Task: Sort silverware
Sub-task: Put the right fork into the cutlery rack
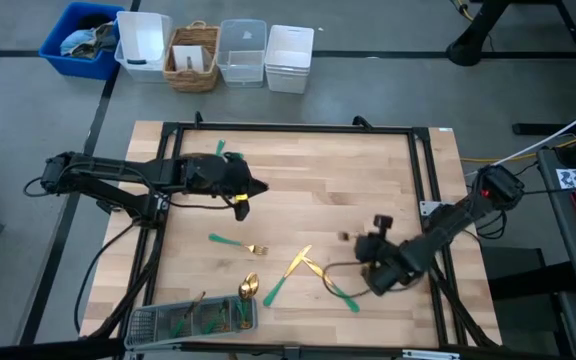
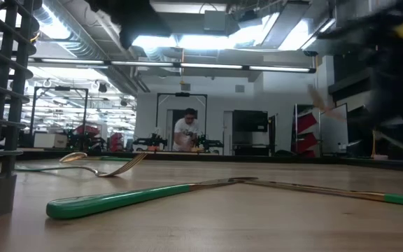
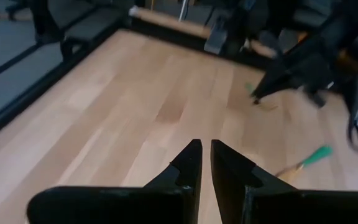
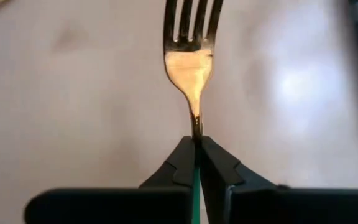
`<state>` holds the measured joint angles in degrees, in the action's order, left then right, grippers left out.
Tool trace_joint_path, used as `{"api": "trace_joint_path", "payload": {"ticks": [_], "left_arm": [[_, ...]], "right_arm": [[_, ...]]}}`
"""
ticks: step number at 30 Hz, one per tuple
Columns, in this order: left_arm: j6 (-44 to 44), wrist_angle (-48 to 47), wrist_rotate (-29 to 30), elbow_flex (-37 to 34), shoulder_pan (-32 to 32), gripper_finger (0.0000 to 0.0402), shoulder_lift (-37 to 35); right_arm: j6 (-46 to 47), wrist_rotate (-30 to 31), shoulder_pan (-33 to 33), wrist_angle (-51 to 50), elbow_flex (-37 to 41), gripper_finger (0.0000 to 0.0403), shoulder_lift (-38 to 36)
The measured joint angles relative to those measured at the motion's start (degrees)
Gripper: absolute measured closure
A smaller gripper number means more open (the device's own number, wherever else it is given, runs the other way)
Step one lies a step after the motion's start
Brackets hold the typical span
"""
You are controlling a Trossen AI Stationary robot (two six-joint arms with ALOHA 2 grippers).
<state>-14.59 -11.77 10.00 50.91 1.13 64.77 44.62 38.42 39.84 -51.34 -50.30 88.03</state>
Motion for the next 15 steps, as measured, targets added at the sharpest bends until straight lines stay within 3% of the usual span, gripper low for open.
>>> {"api": "trace_joint_path", "payload": {"ticks": [5, 8, 15], "left_arm": [[0.6, 4.3, 0.0, 0.0, 0.0, 0.0375, 0.0], [5.2, 4.9, 0.0, 0.0, 0.0, 0.0375, 0.0], [19.2, 6.6, 0.0, 0.0, 0.0, 0.0349, 2.1]], "right_arm": [[-7.0, 13.8, -7.5, 0.7, -3.7, 0.0387, 0.0], [-13.6, 20.6, -11.8, 3.8, -5.7, 0.0392, 0.0], [-36.6, 23.1, -20.1, 21.1, -7.4, 0.0387, -0.1]]}}
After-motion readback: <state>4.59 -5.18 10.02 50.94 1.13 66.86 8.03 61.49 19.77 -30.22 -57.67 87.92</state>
